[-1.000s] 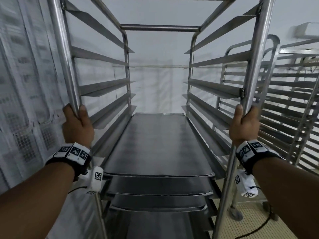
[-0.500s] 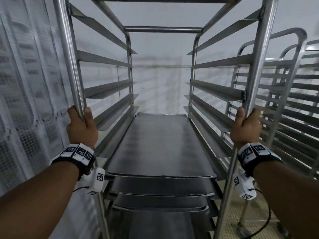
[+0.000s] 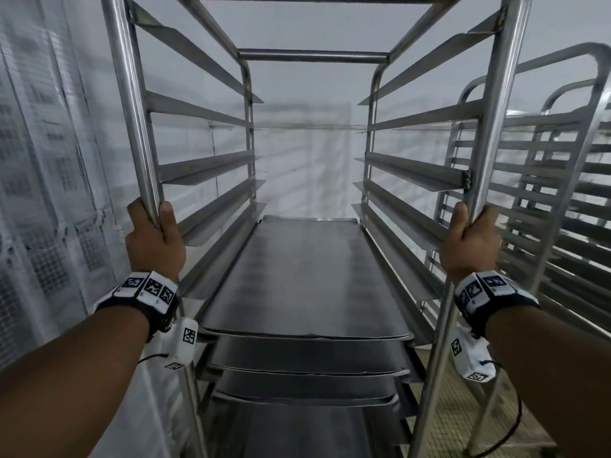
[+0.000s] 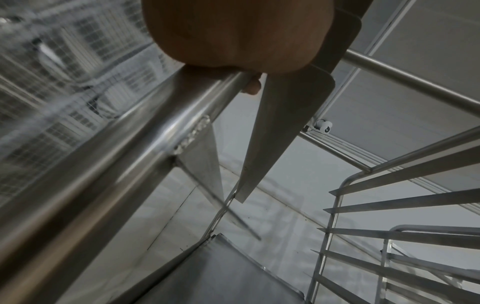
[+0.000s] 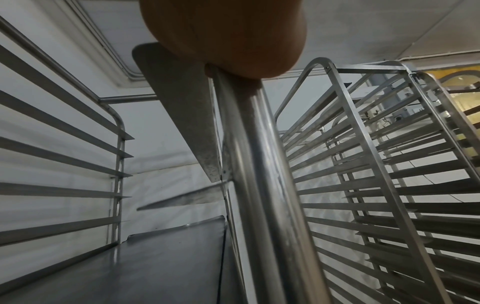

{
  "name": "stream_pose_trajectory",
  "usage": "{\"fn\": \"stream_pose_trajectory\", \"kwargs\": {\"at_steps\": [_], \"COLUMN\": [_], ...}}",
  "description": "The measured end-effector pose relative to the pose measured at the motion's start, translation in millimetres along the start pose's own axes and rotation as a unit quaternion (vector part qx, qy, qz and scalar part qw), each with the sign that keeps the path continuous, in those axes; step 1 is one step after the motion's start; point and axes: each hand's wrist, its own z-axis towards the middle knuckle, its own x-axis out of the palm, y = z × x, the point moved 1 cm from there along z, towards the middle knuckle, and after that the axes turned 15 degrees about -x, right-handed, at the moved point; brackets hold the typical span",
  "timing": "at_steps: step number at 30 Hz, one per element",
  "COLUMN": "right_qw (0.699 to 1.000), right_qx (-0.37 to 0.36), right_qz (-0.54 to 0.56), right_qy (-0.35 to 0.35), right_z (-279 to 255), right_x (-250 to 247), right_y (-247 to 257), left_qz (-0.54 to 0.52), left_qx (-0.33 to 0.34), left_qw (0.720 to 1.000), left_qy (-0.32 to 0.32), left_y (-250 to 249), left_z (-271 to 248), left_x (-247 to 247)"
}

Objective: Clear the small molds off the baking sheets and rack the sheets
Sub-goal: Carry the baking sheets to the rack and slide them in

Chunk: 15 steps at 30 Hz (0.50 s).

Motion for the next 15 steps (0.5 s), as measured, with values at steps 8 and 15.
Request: {"fn": "stream_pose_trajectory", "kwargs": {"at_steps": [8, 15], "right_qw": [1.000, 1.000], "right_qx": [0.009, 0.009], "right_qz": [-0.007, -0.006], "right_qy": [-0.009, -0.006], "right_z": [25, 45], "right_x": [54, 101], "right_y": [-28, -57], "left_qz": [0.005, 0.003], "left_qx": [-0.025, -0.030], "left_qw": [1.000, 0.999], "left_qy": [0.013, 0.015], "left_y": [16, 34], "left_z": [31, 59], "left_x": [70, 127]}}
